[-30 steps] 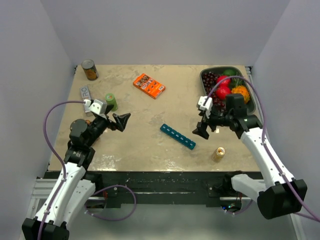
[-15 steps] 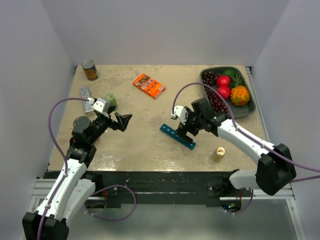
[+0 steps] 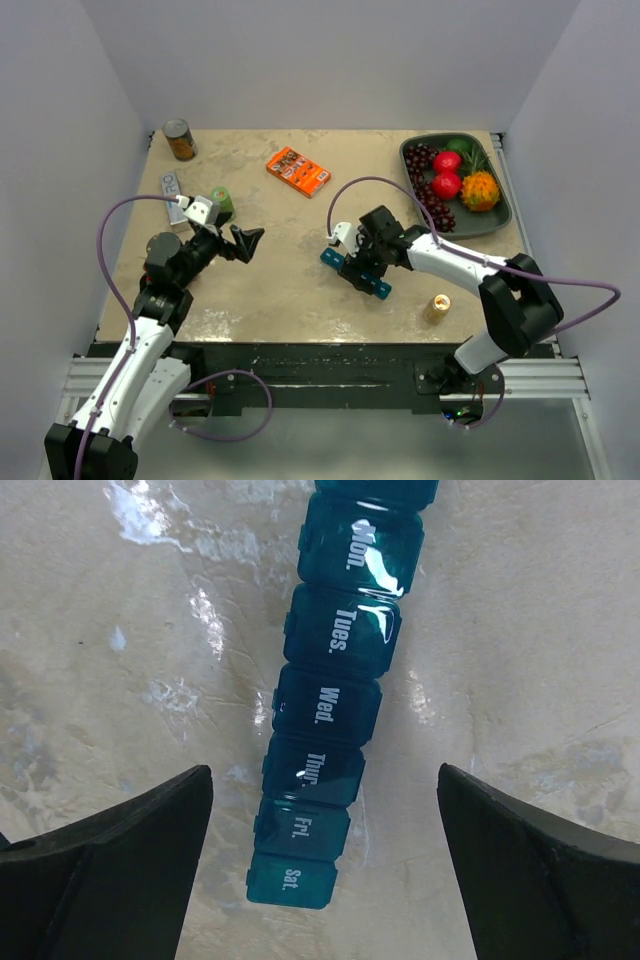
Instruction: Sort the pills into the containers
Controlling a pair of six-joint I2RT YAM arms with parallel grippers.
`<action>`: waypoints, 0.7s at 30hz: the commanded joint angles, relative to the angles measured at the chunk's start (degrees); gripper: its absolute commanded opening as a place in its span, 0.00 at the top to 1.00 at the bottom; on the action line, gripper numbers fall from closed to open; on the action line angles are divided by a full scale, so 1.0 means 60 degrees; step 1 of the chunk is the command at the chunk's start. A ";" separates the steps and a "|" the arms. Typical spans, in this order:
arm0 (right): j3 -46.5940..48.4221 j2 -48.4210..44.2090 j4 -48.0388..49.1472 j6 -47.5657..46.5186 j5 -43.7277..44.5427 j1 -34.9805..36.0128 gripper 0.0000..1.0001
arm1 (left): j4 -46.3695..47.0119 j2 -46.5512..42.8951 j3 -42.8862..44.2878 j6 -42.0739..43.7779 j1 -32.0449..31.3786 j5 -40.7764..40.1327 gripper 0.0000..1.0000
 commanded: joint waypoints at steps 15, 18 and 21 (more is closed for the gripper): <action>0.0111 0.0635 0.0068 0.0220 0.0508 0.0249 0.33 | 0.0349 -0.0019 0.0108 0.0176 -0.0027 0.0104 0.00; 0.0125 0.0738 0.0067 0.0205 0.0566 0.0278 0.36 | 0.0349 -0.0019 0.0108 0.0162 -0.0027 0.0104 0.00; 0.0140 0.0840 0.0023 0.0205 0.0654 0.0322 0.39 | 0.0349 -0.0019 0.0108 0.0176 -0.0027 0.0119 0.00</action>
